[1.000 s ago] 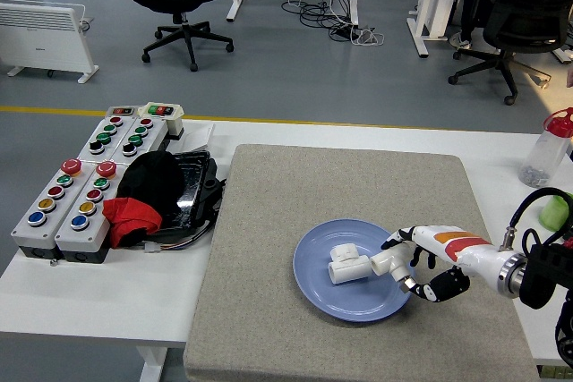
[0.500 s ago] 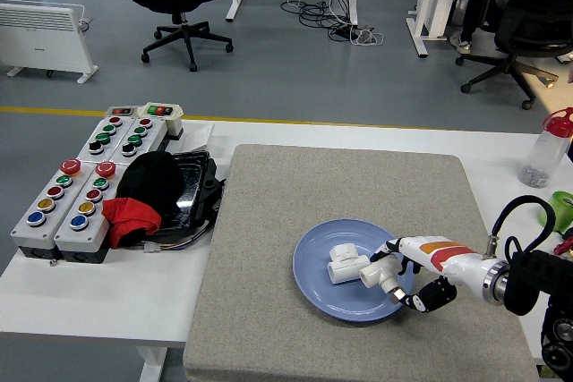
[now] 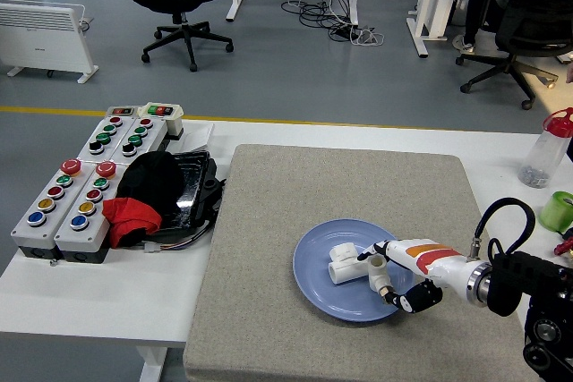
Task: Pick pipe place plate twice
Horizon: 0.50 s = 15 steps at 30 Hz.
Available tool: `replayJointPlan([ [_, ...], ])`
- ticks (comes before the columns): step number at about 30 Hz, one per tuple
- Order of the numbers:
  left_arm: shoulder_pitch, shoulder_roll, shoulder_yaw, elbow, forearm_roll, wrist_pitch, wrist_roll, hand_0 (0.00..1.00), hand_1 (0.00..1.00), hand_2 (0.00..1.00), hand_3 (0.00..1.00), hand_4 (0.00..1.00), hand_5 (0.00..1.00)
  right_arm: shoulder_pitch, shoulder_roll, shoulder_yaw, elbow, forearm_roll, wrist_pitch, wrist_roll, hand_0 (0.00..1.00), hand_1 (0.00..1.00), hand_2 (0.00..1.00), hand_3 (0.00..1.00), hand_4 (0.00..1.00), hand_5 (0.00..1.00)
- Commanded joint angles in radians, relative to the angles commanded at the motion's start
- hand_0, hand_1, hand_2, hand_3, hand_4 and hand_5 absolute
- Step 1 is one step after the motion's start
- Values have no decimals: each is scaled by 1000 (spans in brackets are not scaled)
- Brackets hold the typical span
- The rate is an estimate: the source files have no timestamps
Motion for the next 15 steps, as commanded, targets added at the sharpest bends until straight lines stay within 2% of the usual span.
replayJointPlan([
  [15, -6, 1, 1, 0, -5, 0, -1, 720, 760, 724, 674, 415, 998, 0, -1, 17, 9, 14, -16, 18, 918, 898, 998, 974, 679, 195],
])
